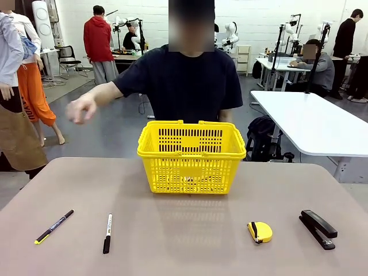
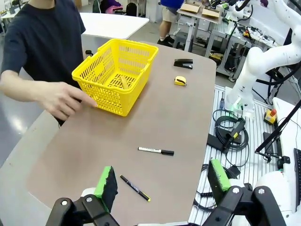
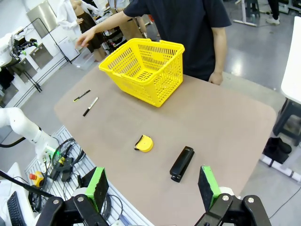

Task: Place the items the person wants into the basket.
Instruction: Pick up the item the person points to and place it in the Market Basket.

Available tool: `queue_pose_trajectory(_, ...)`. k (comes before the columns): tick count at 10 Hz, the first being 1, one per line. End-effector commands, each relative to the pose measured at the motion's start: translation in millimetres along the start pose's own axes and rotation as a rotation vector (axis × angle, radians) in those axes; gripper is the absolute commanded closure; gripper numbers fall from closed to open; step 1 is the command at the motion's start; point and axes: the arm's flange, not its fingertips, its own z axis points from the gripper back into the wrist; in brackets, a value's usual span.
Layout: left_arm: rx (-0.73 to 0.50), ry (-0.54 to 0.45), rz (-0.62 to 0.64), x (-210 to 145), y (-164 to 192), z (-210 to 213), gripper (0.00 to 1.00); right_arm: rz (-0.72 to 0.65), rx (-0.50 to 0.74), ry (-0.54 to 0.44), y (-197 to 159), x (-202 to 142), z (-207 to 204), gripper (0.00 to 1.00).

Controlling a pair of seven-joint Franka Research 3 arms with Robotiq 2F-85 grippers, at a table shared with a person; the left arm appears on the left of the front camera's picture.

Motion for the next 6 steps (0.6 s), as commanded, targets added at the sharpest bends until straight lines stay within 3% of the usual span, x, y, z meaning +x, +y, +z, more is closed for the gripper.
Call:
queue_pose_trajectory(1,-0.007,-0.012,-0.026,1.0,0.7,1.9,0.00,0.012,0.021,-0.031,-0.2,3.8,-0.4,0.00)
queue_pose_trajectory(6,-0.007,-0.012,-0.026,1.0,0.7,1.9,0.00,0.012,0.021,-0.031,-0.2,3.8,-0.4,0.00)
